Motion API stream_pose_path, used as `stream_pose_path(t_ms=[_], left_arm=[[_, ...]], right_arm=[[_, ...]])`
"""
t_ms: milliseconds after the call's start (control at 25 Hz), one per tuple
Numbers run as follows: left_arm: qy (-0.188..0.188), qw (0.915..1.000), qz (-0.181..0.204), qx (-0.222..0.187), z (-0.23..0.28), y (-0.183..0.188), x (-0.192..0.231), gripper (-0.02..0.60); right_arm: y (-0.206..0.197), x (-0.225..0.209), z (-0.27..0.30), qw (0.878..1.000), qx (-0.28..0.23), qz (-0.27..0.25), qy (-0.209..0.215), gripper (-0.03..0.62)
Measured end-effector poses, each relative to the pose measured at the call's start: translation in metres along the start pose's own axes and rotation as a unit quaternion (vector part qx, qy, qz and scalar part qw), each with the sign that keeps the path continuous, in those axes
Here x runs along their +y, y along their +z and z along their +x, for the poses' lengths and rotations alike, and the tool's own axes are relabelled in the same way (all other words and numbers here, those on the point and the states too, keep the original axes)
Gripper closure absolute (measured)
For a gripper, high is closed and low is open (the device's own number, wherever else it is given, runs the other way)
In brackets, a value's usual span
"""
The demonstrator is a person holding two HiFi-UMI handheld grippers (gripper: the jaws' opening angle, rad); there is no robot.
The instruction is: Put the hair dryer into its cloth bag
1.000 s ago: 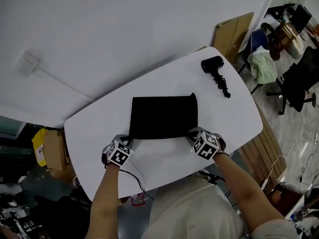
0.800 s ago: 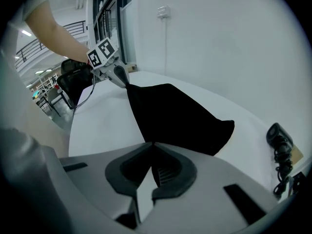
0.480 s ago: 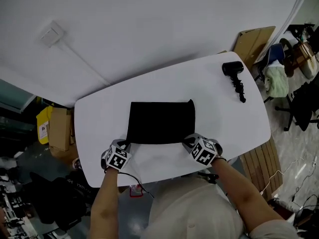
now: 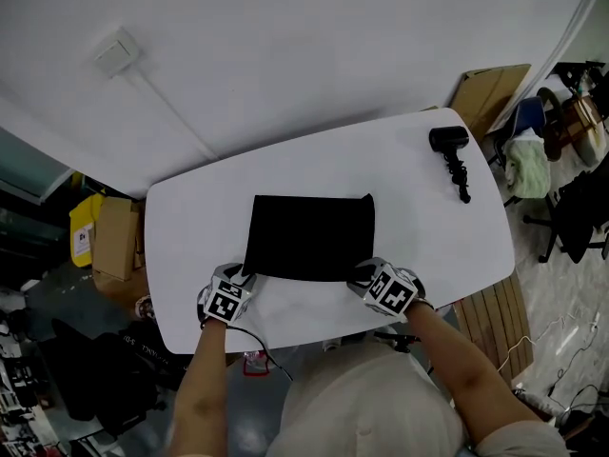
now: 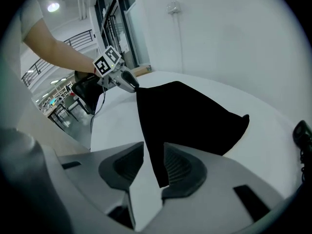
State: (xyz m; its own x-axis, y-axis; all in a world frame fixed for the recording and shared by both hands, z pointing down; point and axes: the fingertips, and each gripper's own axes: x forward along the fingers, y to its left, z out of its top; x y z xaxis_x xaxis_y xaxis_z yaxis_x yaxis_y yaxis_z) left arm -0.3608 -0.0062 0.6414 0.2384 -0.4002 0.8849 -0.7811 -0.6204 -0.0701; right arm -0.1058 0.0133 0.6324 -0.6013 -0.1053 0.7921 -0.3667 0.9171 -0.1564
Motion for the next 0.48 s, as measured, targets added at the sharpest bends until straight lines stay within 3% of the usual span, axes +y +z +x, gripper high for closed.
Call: stream_pose_path(t_ms=[80, 200, 480], left_arm=[[-0.011, 0.9993, -0.026, -0.023, -0.004, 0.004, -0.001, 0.392], [-0.017, 0.9952, -0.066, -0.07, -0.016, 0.017, -0.002, 0.39], [-0.047, 0.9729, -0.141, -0.177, -0.043, 0.064, -0.011, 0.391]], right_arm=[[-0.001, 0.001, -0.004, 1.0, -0.004, 0.013, 0.004, 0.445], [0.003, -0.001, -0.014, 0.999, -0.027, 0.036, -0.003, 0.445], [0.023, -0.011, -0.044, 0.993, -0.087, 0.082, -0.022, 0.445]])
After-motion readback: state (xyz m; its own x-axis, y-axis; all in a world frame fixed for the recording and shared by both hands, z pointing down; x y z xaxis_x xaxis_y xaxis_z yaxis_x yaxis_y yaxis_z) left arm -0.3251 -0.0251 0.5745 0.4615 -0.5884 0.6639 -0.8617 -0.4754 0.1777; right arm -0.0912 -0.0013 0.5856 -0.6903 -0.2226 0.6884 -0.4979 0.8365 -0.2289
